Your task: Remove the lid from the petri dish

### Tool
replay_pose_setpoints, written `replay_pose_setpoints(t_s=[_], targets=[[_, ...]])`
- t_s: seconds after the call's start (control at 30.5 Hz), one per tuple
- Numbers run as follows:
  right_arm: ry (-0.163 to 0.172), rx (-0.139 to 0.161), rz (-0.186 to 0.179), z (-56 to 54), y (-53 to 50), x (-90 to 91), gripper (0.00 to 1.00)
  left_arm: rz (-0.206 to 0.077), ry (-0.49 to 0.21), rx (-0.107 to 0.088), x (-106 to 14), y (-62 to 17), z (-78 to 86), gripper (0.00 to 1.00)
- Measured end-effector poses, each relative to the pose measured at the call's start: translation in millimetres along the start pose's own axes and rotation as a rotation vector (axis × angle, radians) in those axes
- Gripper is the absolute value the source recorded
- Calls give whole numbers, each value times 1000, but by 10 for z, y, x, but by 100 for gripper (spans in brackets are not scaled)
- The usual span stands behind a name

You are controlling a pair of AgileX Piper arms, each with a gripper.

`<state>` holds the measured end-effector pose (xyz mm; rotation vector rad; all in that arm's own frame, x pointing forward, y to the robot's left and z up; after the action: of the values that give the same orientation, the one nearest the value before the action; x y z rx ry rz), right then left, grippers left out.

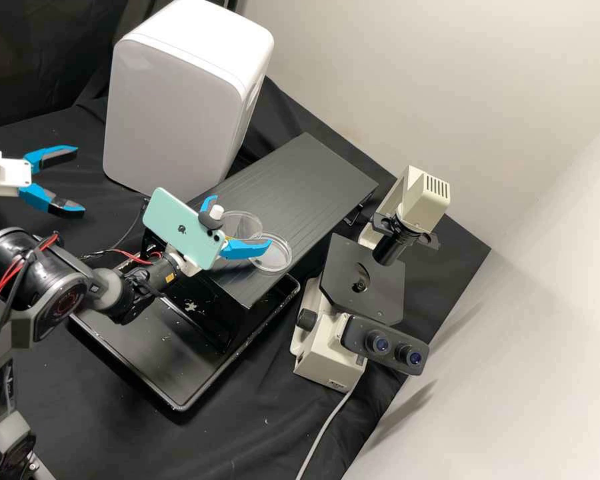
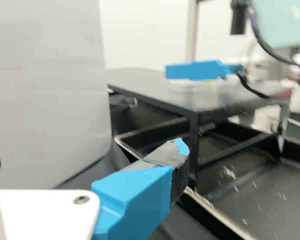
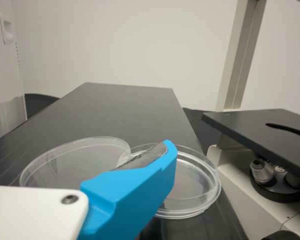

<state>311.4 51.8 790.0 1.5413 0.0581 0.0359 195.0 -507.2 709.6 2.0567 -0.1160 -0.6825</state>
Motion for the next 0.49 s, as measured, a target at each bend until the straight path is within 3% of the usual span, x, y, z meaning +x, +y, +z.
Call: replay_pose_setpoints(t_s=[0.1, 0.26, 0.39, 0.49], targets=[[13, 4, 26, -22, 45, -87, 100, 19, 15, -10, -6, 28, -4, 100], [21, 24, 86, -75, 80, -283, 100, 22, 26, -15, -7, 31, -14, 100], [3, 18, 145, -117, 84, -454, 100, 22, 26, -15, -7, 31, -14, 100], [1, 16, 147, -120, 85, -578, 100, 22, 26, -15, -7, 31, -14, 100]])
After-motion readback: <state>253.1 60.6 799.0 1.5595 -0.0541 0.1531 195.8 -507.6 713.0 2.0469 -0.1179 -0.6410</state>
